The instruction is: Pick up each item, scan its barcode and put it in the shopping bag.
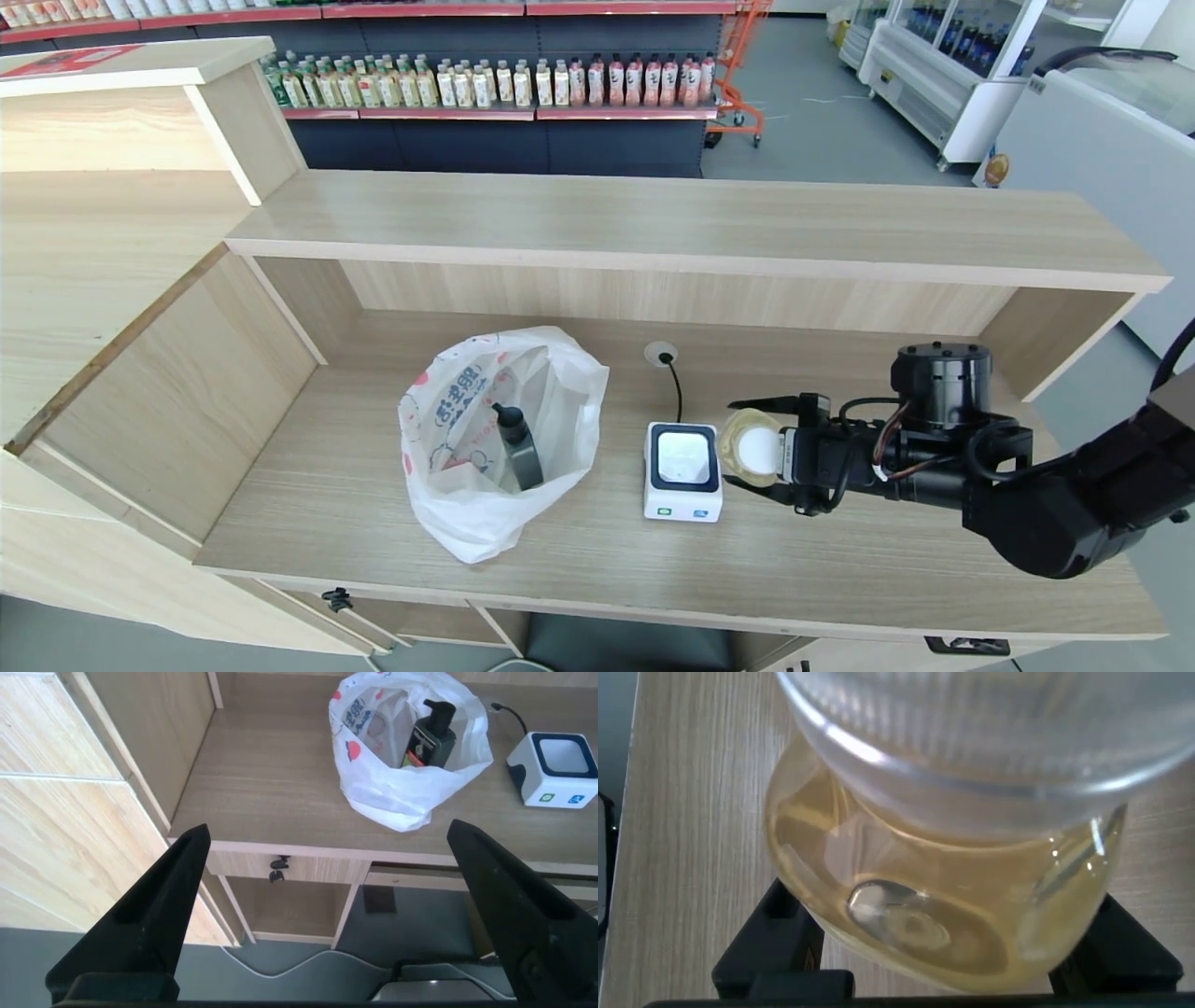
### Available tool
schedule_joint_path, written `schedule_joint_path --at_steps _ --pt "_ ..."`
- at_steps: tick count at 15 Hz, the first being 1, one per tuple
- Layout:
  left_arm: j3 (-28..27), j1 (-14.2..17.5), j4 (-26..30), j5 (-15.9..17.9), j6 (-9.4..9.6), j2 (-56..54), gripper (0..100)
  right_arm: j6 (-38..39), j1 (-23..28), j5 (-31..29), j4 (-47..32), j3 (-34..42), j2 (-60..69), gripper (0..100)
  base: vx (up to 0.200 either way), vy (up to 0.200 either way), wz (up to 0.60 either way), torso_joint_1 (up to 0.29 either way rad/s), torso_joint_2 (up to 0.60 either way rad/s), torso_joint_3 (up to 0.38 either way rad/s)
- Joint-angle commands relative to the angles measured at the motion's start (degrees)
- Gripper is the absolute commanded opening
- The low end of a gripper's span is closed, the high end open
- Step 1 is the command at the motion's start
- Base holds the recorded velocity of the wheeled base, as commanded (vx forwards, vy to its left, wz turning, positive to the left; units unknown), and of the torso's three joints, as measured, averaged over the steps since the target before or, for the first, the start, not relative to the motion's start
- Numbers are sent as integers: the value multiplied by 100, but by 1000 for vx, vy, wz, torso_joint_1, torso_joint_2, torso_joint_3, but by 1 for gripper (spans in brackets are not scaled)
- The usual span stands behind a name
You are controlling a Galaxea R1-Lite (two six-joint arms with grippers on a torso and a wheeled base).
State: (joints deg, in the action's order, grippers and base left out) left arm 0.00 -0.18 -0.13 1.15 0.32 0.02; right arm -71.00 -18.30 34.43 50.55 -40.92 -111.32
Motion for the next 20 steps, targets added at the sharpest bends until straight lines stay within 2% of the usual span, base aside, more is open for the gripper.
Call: schedule_joint_path --at_steps 1,7,20 --pt "0 1 -4 0 3 -2 100 -11 -7 3 -2 -100 -135 0 0 0 0 0 0 0" --pt "0 1 -4 0 -5 -2 100 -63 -271 29 7 -557 -522 0 0 0 0 0 0 0" --pt "0 1 -4 0 -5 -2 100 -766 -227 143 16 -566 -680 0 0 0 0 0 0 0"
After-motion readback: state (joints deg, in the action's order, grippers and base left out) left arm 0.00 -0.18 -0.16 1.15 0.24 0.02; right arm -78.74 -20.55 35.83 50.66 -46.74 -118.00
